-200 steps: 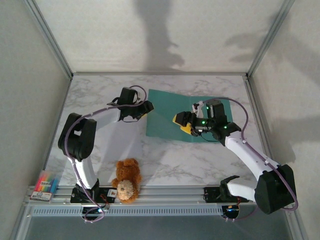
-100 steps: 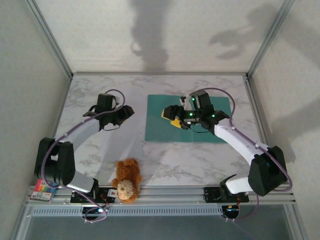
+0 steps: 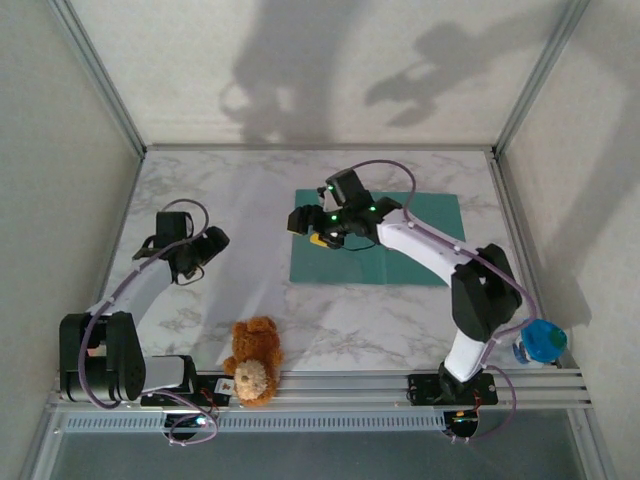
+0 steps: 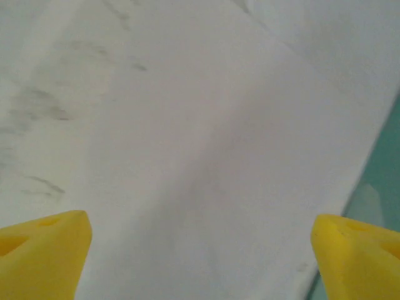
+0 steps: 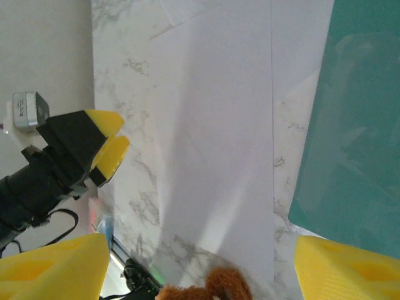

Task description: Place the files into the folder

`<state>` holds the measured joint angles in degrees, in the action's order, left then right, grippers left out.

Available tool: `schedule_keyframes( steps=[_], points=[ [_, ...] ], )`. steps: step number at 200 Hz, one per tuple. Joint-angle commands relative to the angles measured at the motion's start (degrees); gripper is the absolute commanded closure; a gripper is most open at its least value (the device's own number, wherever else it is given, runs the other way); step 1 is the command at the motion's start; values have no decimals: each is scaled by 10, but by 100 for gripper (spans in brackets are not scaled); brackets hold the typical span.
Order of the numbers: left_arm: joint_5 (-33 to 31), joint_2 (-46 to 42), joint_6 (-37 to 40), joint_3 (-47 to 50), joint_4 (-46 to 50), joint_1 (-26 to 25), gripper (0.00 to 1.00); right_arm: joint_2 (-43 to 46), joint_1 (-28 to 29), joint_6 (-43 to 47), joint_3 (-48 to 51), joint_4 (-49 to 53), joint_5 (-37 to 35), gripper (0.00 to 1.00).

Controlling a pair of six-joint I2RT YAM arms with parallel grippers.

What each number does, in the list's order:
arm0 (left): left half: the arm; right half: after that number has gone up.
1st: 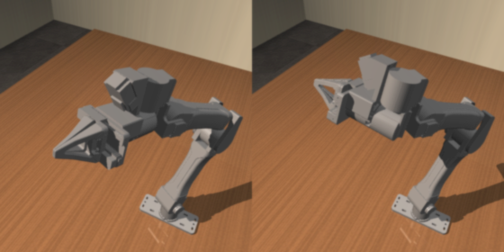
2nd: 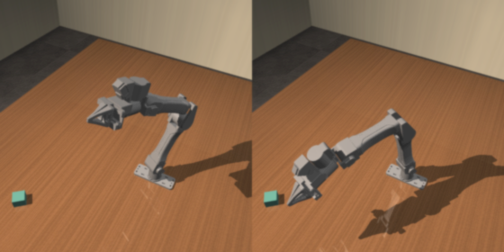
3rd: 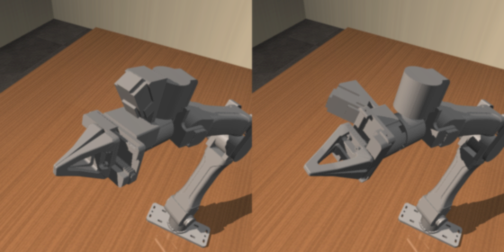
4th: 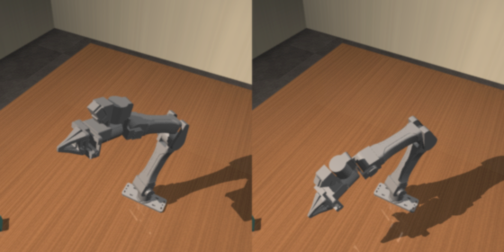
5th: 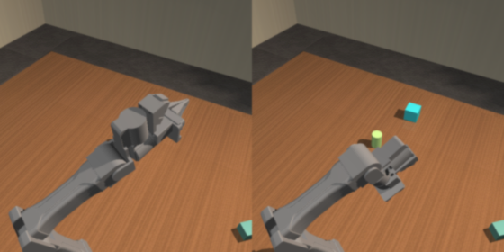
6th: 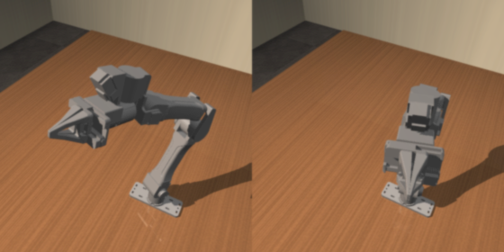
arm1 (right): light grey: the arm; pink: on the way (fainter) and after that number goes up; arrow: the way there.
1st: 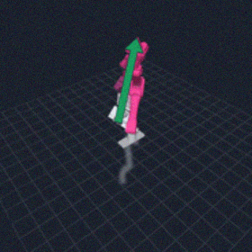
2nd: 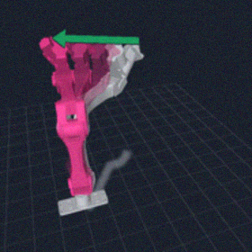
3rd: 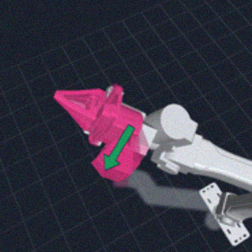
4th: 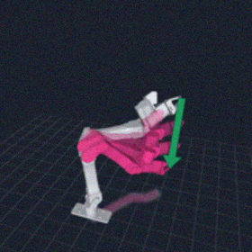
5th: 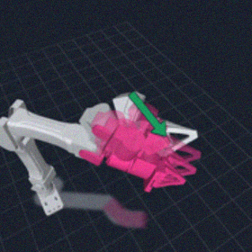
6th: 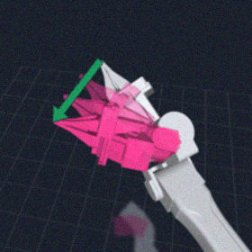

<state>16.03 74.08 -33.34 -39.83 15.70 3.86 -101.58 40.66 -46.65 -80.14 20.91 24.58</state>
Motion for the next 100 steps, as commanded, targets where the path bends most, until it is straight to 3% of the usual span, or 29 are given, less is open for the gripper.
schedule_keyframes(
  steps=[1, 100],
  points=[
    [-61, -24, 9, 31, -4, 5, 7, -41, 19, 7, -46, 39, -27, 23],
    [-49, -27, -12, 95, -47, 6, 10, -186, 74, -30, -139, 46, -14, 29]
  ],
)
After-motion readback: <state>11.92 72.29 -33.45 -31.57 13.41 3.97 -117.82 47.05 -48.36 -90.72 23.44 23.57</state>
